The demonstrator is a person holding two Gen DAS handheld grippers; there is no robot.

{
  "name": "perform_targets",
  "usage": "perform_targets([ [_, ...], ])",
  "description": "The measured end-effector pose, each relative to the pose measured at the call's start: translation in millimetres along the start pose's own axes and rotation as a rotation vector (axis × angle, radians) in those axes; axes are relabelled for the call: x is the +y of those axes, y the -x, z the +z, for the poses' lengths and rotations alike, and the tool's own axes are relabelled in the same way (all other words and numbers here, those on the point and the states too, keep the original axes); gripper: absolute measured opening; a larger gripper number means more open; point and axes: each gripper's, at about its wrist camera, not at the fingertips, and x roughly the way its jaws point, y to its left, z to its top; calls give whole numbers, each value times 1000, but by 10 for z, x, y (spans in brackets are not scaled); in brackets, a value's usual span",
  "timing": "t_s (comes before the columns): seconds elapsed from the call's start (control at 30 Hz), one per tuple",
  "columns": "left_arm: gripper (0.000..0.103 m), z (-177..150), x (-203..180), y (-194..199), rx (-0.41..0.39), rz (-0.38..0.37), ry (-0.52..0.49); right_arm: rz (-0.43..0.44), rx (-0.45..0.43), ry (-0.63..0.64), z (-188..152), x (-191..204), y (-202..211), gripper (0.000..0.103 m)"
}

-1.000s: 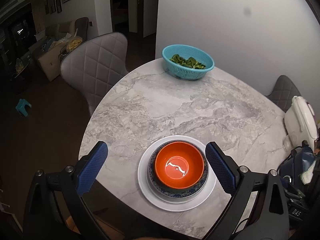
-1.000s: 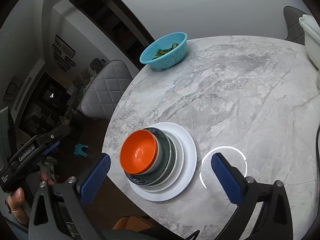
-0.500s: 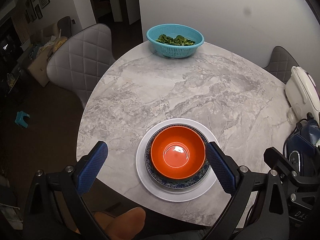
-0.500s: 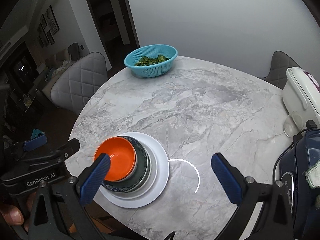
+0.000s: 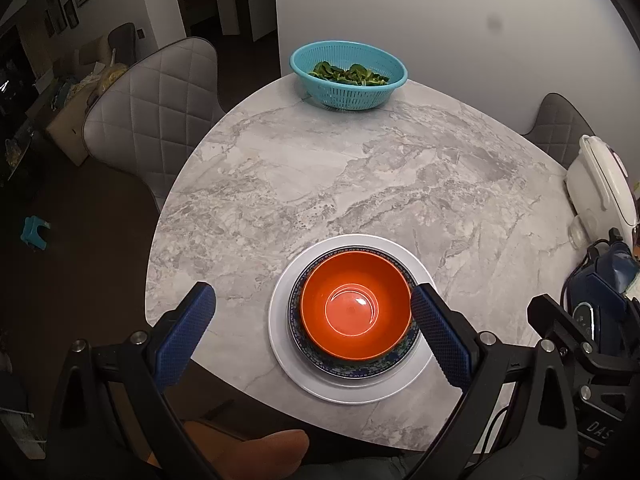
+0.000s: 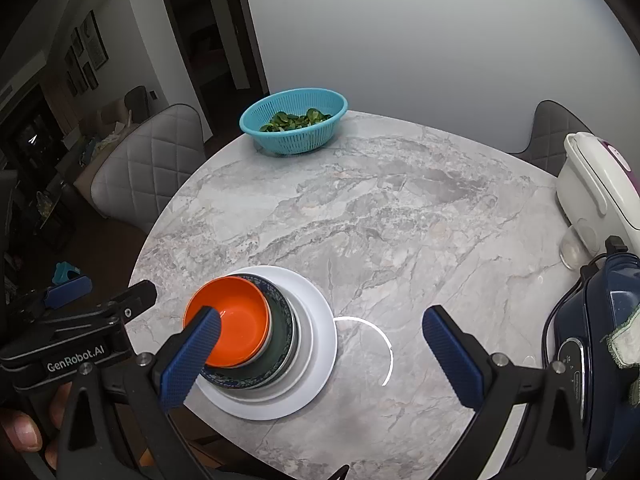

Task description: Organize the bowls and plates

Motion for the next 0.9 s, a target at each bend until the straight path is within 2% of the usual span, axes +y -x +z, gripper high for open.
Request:
perform_targets([
  [0.9,99,48,-113,-107,5,0,-5,5,8,2,3,-1,-41,103],
])
